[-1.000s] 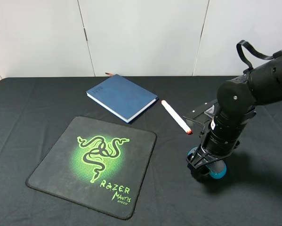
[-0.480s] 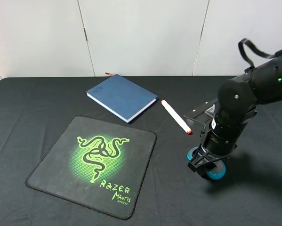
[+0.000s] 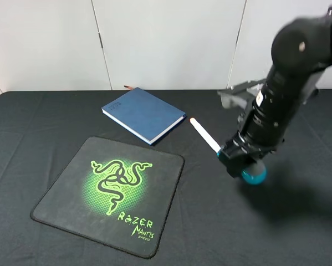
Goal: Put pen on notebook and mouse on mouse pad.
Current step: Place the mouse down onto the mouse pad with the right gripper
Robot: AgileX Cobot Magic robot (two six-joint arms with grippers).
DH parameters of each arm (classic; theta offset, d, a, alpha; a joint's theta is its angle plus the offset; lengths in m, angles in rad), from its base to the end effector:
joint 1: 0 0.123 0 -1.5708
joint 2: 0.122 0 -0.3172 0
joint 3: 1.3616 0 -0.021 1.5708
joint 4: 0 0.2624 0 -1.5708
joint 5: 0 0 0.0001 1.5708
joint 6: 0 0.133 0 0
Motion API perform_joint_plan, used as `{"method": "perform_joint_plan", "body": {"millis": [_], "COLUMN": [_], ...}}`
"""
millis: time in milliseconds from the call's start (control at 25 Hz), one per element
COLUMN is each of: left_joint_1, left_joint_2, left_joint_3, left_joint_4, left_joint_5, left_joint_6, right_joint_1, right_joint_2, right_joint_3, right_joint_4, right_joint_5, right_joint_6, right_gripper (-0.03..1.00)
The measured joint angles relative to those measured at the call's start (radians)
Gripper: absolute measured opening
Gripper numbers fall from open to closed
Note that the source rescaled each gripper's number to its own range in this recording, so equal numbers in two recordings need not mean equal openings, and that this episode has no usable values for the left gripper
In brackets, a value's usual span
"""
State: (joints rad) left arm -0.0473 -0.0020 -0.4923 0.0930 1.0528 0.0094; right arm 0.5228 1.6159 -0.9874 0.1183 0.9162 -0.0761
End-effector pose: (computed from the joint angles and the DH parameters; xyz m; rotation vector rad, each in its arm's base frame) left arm 0.0115 0.0102 0.2626 0.0543 2.0390 0.0875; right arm 0.2570 0.1625 0.1871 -0.8013 2.9402 0.1838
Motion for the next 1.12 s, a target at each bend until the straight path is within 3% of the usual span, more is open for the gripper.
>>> {"method": "perform_joint_plan", "body": {"millis": [200,720,1120], "left_joint_1": [0.0,0.0,0.0], "left_joint_2": [0.0,0.0,0.0], "left_joint_3": [0.0,0.0,0.0], "left_joint_4": [-0.001,-0.001,-0.001], "left_joint_5": [0.0,0.0,0.0], "left_joint_6": [0.0,0.0,0.0], "right_joint_1": [0.042,0.317,0.459], "right_joint_2": [0.0,0.246,0.489], "right_joint_3": [-0.087,-0.371,-0.572], "right_joint_4": [0.071,0.044,0.041], "right_joint_5": [0.012,0.065,0.072], "right_joint_6": [0.0,0.01,-0.015], "right_gripper": [0.54,0.54,0.54]}}
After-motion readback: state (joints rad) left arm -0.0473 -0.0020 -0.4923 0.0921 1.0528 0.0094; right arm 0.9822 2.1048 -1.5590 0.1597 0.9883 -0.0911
